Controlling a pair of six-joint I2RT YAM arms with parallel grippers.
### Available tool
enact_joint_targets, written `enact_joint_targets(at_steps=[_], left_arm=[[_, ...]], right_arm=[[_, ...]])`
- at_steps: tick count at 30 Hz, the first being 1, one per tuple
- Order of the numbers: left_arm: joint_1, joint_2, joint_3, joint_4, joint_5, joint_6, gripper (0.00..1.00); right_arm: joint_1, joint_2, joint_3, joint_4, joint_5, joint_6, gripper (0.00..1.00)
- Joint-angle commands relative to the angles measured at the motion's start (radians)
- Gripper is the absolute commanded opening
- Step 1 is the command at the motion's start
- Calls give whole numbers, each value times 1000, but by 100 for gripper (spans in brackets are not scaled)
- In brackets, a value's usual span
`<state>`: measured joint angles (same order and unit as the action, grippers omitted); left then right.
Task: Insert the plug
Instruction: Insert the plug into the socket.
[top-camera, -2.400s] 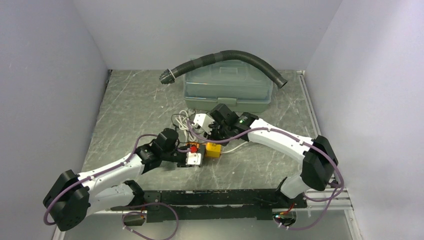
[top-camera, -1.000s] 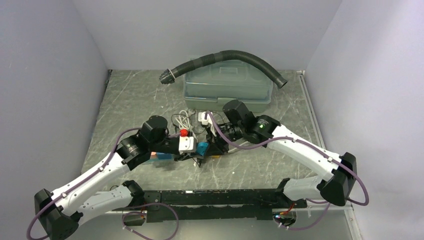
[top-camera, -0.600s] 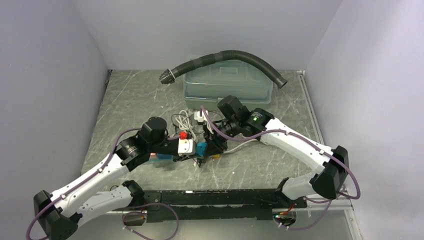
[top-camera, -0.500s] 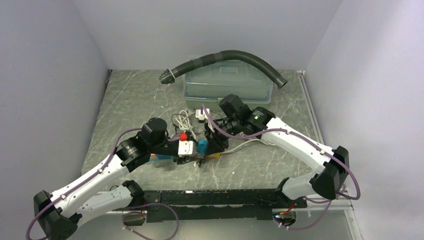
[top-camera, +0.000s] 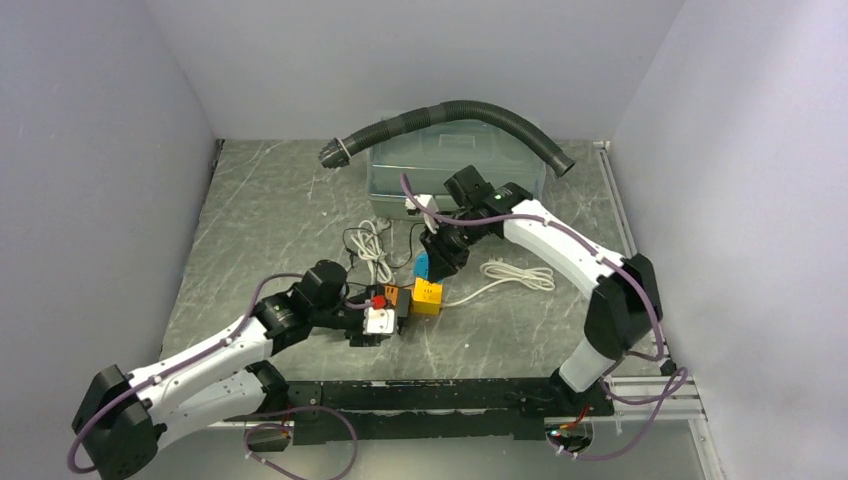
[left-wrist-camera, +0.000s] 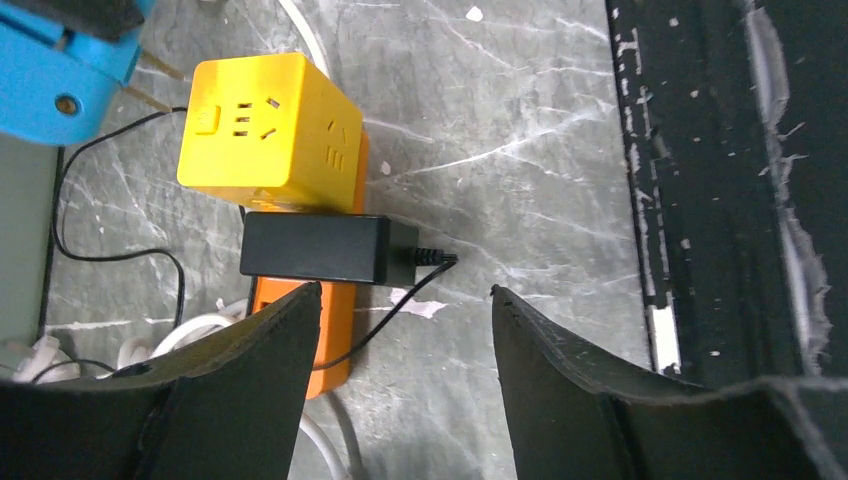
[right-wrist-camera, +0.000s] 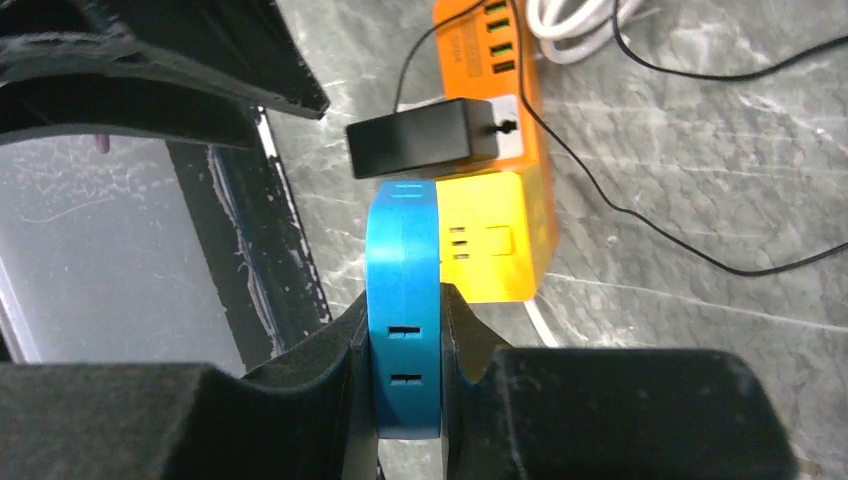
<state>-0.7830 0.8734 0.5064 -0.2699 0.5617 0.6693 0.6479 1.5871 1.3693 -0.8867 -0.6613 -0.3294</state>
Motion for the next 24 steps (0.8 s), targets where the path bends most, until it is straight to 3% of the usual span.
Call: enact_joint_targets(at_steps=[1, 9, 19, 24], left_arm=[[-3, 58, 0, 122, -3, 102, 67], [-2, 116, -14, 176, 39, 143, 63], [-3, 166, -4, 176, 58, 160, 40], [-3, 156, -8, 159, 46, 181, 38]], right_arm=[[-36, 57, 107, -80, -25, -51, 0], [-62, 109, 147, -129, -46, -73, 0], [-63, 121, 124, -121, -91, -67, 0], [-62, 137, 112, -123, -82, -53, 0]])
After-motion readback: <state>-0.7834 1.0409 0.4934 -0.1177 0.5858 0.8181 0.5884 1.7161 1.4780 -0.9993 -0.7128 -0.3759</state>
